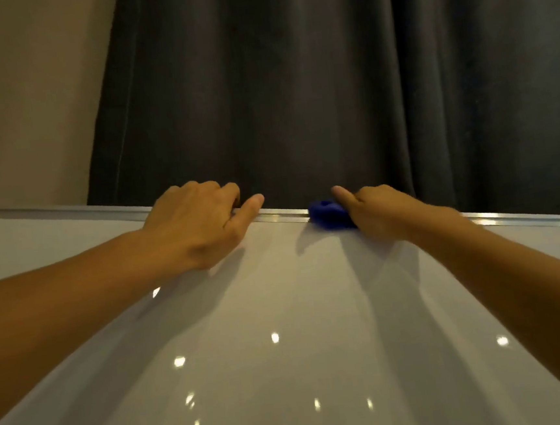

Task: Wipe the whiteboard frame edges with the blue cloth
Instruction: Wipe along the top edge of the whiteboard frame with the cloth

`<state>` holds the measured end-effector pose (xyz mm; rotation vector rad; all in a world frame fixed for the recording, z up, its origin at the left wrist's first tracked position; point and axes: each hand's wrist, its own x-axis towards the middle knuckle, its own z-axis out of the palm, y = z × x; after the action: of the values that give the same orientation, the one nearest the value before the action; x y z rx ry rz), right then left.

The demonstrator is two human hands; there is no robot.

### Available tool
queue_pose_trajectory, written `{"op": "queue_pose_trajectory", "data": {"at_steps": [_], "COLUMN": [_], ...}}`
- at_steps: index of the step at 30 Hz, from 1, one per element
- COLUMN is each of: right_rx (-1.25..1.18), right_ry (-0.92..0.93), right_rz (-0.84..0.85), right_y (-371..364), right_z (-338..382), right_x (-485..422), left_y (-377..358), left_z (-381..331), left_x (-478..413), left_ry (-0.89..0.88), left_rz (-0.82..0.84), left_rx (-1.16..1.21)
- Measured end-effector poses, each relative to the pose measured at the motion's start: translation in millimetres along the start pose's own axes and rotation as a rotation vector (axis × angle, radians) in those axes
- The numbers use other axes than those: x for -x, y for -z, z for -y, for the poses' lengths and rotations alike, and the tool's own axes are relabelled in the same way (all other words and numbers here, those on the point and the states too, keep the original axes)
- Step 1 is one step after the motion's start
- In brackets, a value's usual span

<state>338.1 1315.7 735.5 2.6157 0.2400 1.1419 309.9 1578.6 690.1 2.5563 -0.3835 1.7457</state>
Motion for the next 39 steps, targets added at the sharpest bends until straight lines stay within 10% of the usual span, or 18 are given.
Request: {"op": "queue_pose_trajectory", "data": {"at_steps": [6,14,21,29,35,39], "right_rx": [-0.282,-0.18,-0.253,-0.194,-0.213,-0.063], "right_ry": [0.061,-0.296,-0.065,-0.346,-0.059,-0.018], "right_rz": [-0.46,-0.227,-0.285,-0.16,-0.265,-0.19], "right_y": [-21,-51,-58,-84,-91,-105], "right_z": [93,-11,58,-95,-60,-160], "right_x": [21,50,37,79,57,75], "left_y": [-1,-5,-31,-53,-78,-93], "left_z": [-16,1,-50,-75,-169,-219], "left_x": [-2,29,23,15,-3,-15], "left_ry": [-0.019,0.057,0.007,-0.016,-0.028,-0.019], "left_rz": [-0.044,0.113,0.171,0.186,0.172,0.173], "left_rx": [0.025,-0.021,-0.103,-0.138,-0.097,-0.114]}}
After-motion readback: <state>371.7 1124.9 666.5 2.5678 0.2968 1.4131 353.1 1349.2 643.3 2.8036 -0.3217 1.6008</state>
